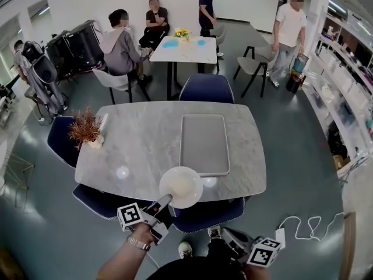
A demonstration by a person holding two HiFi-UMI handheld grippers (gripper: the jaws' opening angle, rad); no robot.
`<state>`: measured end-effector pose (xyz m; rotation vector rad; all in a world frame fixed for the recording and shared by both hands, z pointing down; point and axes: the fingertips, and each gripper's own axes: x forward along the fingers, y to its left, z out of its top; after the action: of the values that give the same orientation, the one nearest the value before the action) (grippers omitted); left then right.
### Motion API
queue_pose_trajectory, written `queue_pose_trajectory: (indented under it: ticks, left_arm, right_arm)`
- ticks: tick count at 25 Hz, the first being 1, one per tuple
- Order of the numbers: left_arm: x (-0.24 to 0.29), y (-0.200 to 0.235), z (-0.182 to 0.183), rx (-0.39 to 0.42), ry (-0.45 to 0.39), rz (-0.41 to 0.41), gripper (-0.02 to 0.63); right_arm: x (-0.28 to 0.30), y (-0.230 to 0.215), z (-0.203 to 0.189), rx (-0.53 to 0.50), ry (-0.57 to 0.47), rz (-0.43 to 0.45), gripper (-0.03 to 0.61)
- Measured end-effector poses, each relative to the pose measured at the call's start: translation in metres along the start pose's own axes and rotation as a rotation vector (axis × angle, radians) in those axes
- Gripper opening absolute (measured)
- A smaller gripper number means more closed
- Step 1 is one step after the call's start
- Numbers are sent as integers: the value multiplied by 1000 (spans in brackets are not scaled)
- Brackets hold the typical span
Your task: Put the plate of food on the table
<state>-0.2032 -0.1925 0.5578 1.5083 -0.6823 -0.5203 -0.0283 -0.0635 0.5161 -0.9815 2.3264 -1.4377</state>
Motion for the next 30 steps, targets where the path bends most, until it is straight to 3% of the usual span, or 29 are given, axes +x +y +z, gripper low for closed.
queue_pose_trajectory:
  ticks: [12,30]
  left_arm:
    - [100,41,36,-50,-79,94,25]
    - [233,133,87,-107,-166,265,25]
  right_arm:
    - [-14,-48,61,53,-14,-27,11]
    - [-47,-126,107,165,-65,-127,11]
